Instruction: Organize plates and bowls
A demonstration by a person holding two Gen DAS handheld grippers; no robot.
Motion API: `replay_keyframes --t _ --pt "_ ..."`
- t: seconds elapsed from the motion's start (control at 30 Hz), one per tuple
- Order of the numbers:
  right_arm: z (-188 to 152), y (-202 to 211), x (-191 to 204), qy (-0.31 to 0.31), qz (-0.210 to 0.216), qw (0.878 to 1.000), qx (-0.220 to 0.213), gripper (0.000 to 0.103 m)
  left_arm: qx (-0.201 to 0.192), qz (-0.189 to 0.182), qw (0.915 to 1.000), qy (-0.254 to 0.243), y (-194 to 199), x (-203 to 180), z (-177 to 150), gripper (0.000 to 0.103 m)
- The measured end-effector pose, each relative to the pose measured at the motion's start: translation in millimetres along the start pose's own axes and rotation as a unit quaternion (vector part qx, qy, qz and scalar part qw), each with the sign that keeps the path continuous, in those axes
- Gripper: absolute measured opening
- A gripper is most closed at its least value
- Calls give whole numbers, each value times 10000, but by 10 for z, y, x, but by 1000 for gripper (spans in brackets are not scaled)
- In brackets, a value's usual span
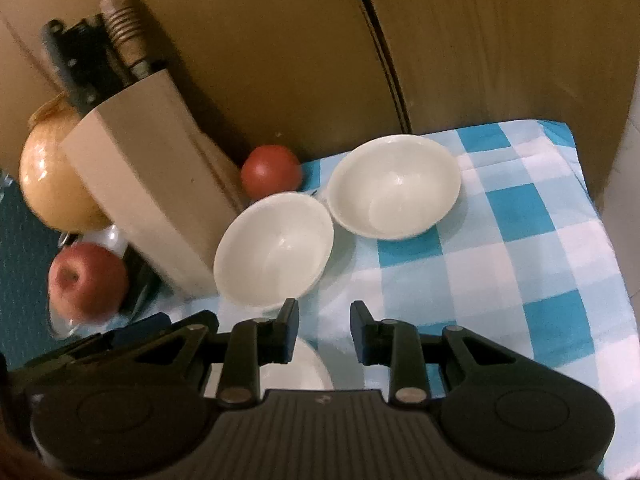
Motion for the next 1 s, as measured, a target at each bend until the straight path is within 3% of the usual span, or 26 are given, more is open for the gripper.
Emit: replay_keyframes --t 0.43,0.6,0.7,1.0 --pt "297 -380 -17 105 -217 9993 285 22 319 374 9987 -139 -374 -141 113 70" --pt "308 -478 -30 -33 -1 9990 449 22 471 497 9975 -148 -474 -153 99 68" --pt "313 -532 -9 20 -79 9986 519 22 473 609 9967 -249 -499 -155 101 68" --pt "282 -737 13 33 -71 9969 787 19 633 868 9937 -334 -663 -122 55 54"
Point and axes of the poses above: each gripper's, at about its wrist camera, not at the fingertips, and y roughly against the way its jaws point, x to its left, z to its top, the point moved 7 cm from there along -y, roughly the way its jaws point, and after that the axes turned 15 degrees about y, right-handed, at the moved point
